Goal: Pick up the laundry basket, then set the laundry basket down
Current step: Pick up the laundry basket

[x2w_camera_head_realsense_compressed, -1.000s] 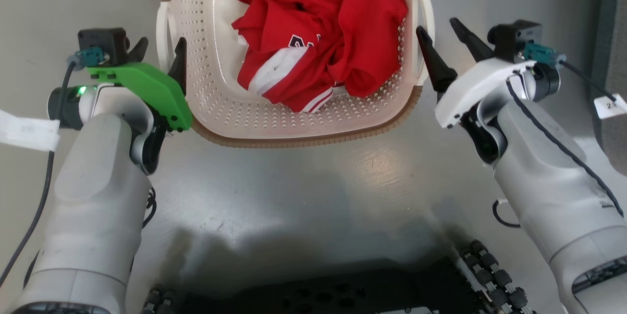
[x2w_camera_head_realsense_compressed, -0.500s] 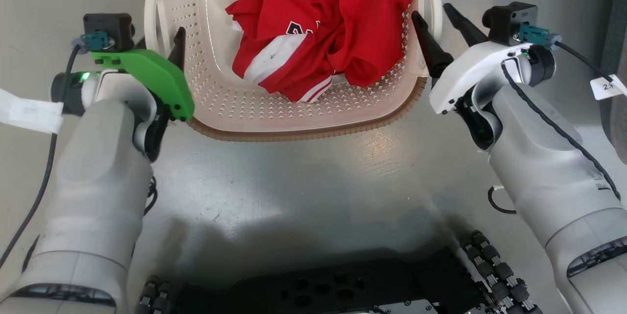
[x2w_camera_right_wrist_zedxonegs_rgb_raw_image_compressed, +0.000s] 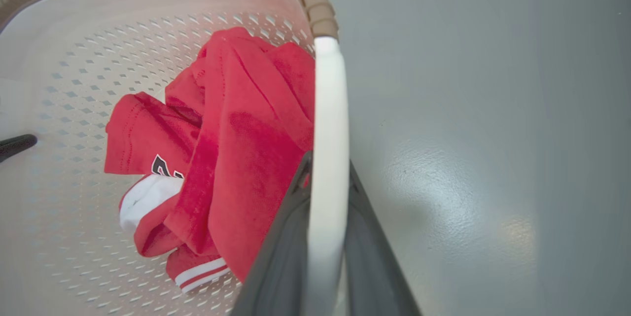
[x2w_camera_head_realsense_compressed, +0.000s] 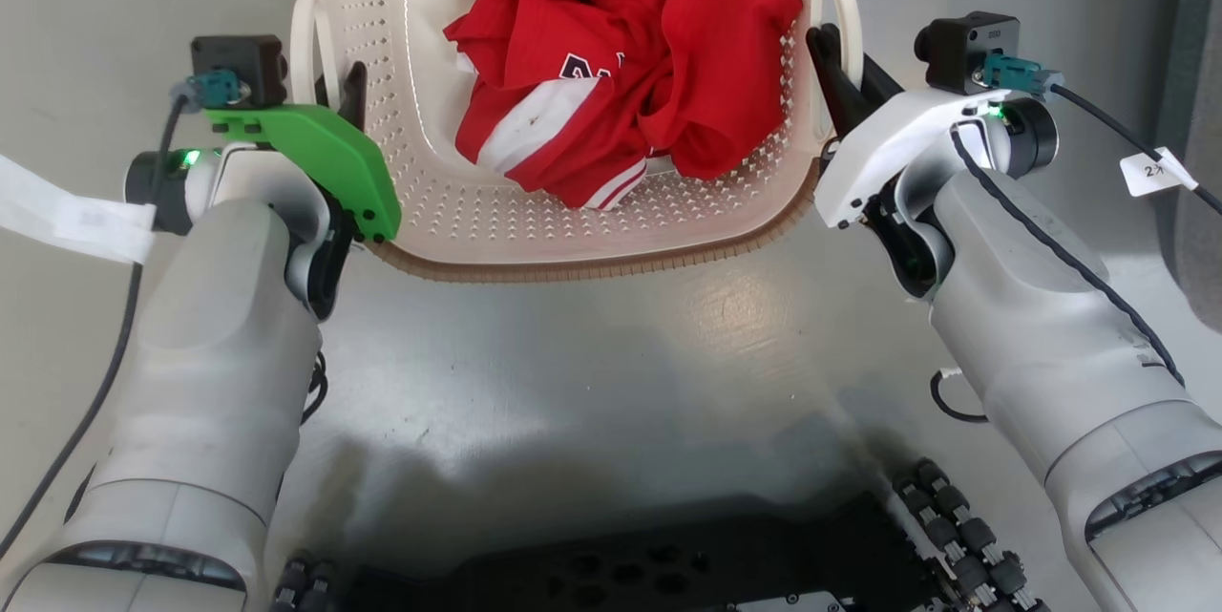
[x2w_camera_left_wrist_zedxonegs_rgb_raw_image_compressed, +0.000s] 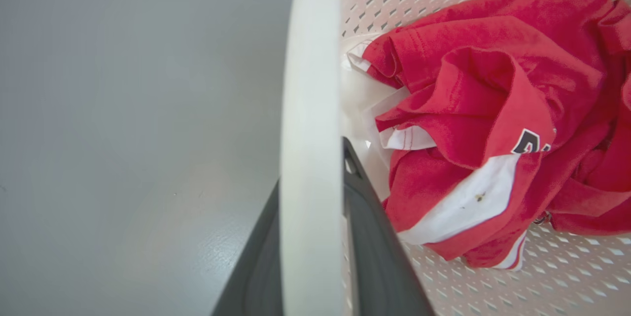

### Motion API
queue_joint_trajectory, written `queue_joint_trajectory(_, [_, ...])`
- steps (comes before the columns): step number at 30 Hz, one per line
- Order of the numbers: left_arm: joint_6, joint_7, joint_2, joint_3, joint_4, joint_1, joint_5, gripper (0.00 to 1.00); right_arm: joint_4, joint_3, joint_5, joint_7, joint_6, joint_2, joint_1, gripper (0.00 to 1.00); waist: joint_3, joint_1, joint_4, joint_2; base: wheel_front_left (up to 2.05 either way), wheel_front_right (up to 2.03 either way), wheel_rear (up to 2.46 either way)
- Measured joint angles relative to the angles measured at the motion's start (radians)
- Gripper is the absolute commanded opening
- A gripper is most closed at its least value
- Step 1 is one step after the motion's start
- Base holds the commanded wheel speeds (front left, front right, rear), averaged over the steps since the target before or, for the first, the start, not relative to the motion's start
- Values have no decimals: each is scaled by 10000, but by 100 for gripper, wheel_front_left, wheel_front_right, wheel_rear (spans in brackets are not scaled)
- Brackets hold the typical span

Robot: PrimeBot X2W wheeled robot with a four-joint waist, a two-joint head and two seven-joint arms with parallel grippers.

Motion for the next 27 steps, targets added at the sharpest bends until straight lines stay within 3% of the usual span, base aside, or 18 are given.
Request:
queue_joint_trajectory(14, [2,-127,-52,-600,631,335,-587,0,226,343,625,0,0,35,386,0,-1444,0,-149,0,0,0,0])
queue_joint_trajectory(27, [-2,385,-107,-920,1304,988,-1200,0,828,1267,1187,378,2,132,774,0,-3221,-1,-365,0,0,0,0])
